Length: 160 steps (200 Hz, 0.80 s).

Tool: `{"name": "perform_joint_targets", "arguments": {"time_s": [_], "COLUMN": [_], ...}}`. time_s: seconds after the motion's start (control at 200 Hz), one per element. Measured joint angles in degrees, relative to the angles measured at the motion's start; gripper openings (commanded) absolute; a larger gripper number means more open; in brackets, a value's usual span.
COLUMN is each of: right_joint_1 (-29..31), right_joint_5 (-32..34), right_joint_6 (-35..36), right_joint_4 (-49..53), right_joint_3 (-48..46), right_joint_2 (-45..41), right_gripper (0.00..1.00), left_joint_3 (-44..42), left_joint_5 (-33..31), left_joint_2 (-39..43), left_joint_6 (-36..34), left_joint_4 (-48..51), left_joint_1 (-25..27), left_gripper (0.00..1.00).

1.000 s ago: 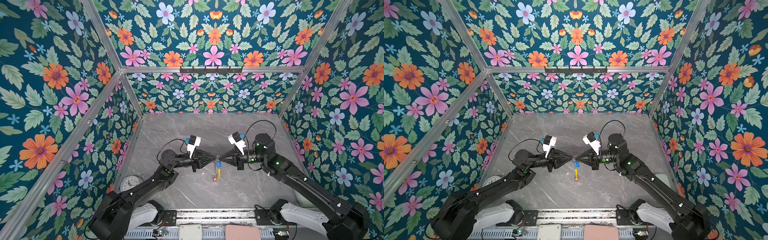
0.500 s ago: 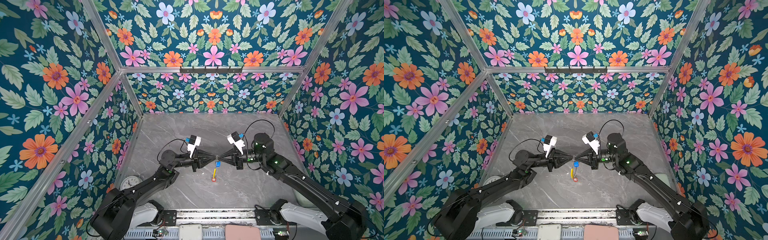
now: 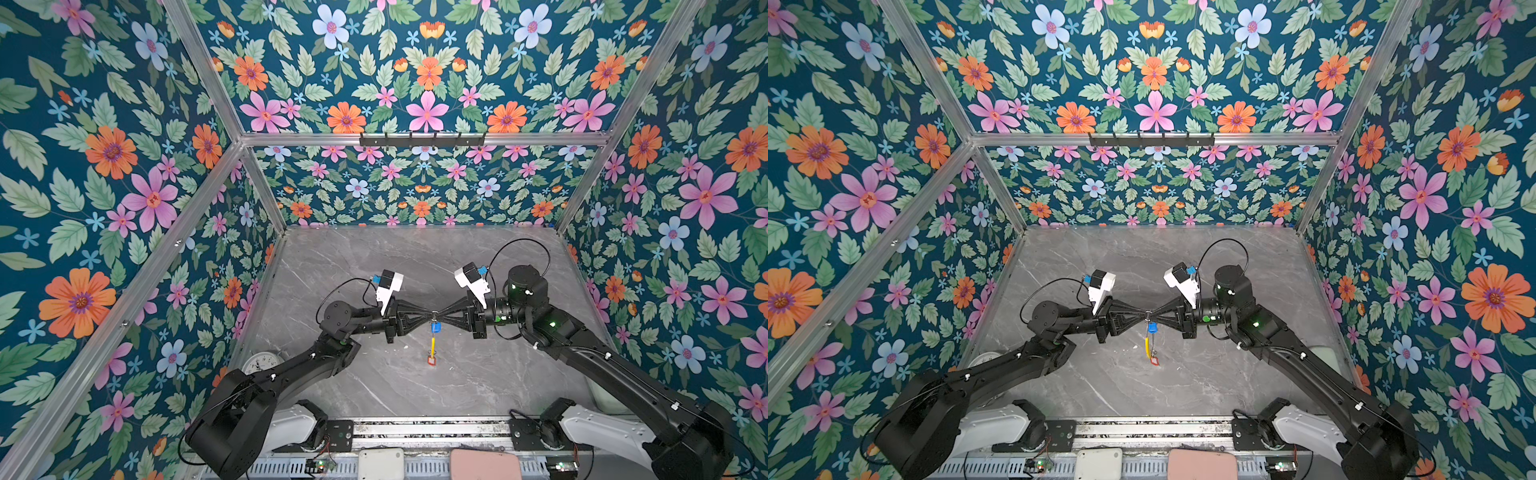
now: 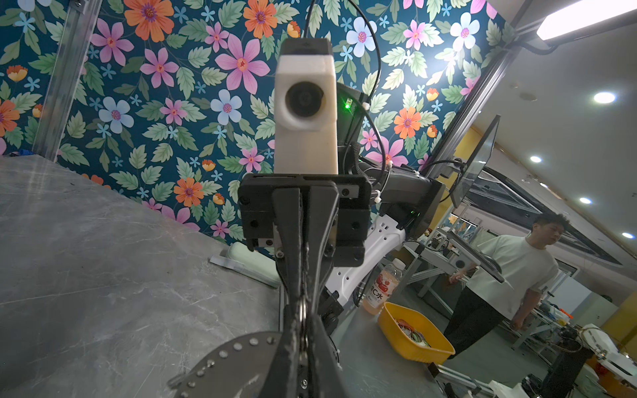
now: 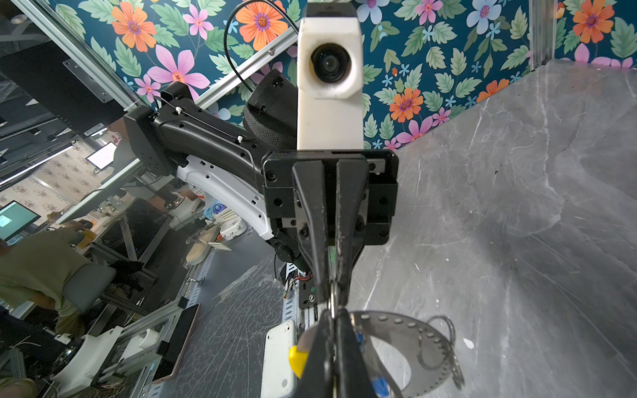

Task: Remove the keys from the keyring

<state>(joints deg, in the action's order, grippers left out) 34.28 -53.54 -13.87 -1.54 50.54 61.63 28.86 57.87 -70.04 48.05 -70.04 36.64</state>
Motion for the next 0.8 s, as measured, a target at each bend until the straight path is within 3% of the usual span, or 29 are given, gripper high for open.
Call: {"name": "perform_joint_targets", "arguments": {"time_s": [0.255, 0.35, 0.465, 0.8], "right_joint_1": [0.0, 0.1, 0.0, 1.6], "right_joint_5": [-0.4, -0.1, 3.2, 12.2], "right_joint_6": [-0.2, -1.7, -4.3, -8.9], "right_joint_4": [-0.7, -3.1, -6.1, -13.5], "right_joint_3": [0.0, -0.8, -2.7, -7.7], "right_joint_2": [-0.1, -0.9, -2.6, -9.5], "right_gripper": [0.00, 0.24, 0.46, 0.56], "left_joint_3": [0.0, -0.3, -1.2, -2.3], "left_joint_5": [-1.2, -2.9, -5.2, -13.7], "left_joint_2": [0.9, 2.1, 3.8, 6.3], "left_joint_6": [0.2, 0.1, -0.1, -2.6], "left_joint_4": [0.0, 0.2, -0.2, -1.1], "left_joint_1": [0.9, 1.2, 1.9, 4.5], "left_gripper": [0.00, 0.00, 0.00, 0.00]}}
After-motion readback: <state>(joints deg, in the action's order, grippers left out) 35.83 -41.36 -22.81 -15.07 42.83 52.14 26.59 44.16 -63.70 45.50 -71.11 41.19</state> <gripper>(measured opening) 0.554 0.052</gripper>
